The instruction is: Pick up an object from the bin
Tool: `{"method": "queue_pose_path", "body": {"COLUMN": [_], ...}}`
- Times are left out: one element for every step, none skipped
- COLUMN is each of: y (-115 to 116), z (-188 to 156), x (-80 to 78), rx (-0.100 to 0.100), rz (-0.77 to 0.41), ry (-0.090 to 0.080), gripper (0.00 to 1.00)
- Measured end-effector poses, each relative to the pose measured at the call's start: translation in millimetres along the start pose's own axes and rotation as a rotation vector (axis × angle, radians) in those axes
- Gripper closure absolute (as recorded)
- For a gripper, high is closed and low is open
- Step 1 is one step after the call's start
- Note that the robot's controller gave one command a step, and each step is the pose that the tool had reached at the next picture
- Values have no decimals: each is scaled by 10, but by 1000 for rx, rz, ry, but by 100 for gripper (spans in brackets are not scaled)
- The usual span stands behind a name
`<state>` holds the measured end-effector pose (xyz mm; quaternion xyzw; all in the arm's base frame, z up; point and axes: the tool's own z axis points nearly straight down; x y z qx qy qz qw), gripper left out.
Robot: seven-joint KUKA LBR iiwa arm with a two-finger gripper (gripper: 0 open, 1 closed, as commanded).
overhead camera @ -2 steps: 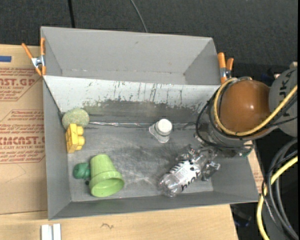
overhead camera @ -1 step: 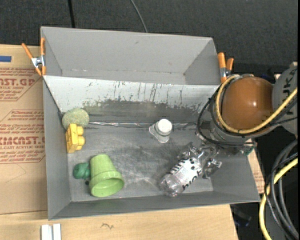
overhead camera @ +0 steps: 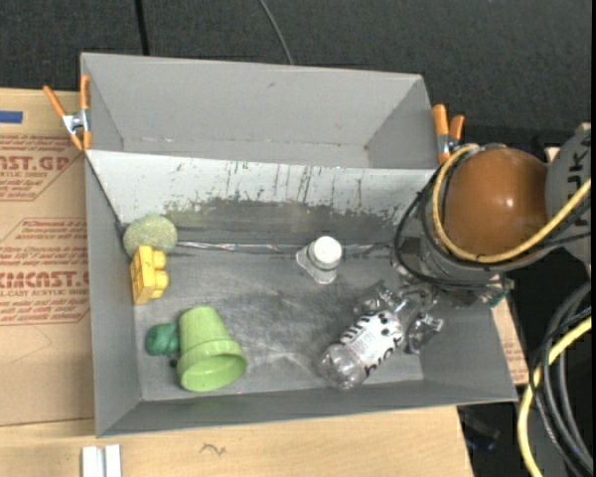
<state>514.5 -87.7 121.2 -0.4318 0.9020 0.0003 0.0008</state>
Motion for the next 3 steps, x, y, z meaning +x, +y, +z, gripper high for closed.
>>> {"method": "queue_pose_path", "body": {"y": [16,8,3], "z": [-128,-305,-414], "x": [2,-5,-9], "rx": [-7,-2,0], "rz": [0,0,0], "ry": [3,0,0], "gripper": [100,100,100]}}
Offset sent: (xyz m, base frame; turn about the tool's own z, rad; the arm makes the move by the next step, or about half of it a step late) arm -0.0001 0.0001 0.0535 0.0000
